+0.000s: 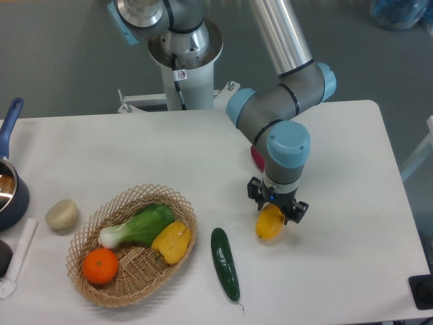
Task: Pick up the mango from the table
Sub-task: 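Lift the grasped yellow mango up off the table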
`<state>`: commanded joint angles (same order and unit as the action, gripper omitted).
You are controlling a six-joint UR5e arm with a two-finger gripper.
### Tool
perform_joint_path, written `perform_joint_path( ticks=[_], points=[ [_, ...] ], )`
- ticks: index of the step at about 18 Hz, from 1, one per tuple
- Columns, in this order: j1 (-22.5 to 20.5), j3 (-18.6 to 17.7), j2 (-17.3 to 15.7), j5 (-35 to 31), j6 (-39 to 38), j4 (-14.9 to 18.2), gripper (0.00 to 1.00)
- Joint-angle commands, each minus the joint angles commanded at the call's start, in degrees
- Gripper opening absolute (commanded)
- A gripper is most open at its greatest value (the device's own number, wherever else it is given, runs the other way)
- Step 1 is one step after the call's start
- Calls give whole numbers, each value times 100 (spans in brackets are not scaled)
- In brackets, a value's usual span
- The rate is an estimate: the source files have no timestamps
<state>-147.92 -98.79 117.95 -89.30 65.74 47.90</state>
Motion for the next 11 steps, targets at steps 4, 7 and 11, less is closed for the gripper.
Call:
perform_joint_path(
  ticks=[4,7,11],
  points=[
    [-26,323,-148,70,-9,9,25],
    [-53,623,-263,315,-210,18,25],
    [-88,1177,-456,956,-736,18,25]
  ],
)
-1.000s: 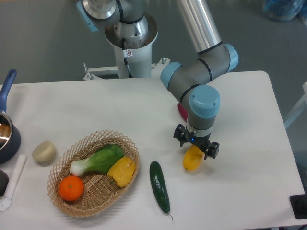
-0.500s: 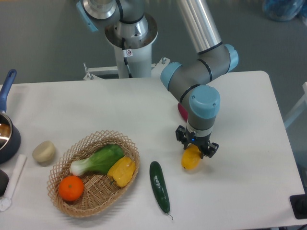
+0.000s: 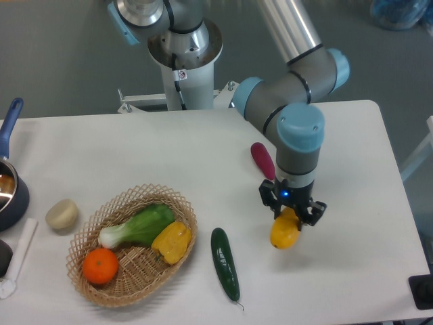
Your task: Pick up the mango from the table
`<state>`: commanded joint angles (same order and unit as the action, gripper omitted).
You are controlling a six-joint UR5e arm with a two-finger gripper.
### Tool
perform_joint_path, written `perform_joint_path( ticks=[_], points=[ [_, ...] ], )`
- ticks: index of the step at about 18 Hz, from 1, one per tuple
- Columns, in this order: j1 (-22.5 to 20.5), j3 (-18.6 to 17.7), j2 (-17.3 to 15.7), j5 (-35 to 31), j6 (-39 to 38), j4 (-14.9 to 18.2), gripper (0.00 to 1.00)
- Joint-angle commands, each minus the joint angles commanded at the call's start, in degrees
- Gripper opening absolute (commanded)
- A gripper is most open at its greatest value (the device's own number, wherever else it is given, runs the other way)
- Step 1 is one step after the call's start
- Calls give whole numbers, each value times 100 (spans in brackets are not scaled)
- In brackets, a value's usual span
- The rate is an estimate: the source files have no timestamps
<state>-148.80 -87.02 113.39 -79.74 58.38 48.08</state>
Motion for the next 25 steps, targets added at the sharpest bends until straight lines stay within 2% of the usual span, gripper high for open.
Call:
perform_joint_path(
  ticks=[3,5,10,14,19,25],
  points=[
    [-18,360,-62,668,-370,0,25],
    [-18,467,-211,942,-581,0,25],
    [-298,458,-528,1101,-696,61,25],
    [-386,380,-546,1127,-644,70,25],
    [-615,177,-809,1285,-617,70,25],
    [-659,177,-845,1373,-626,70,25]
  ],
)
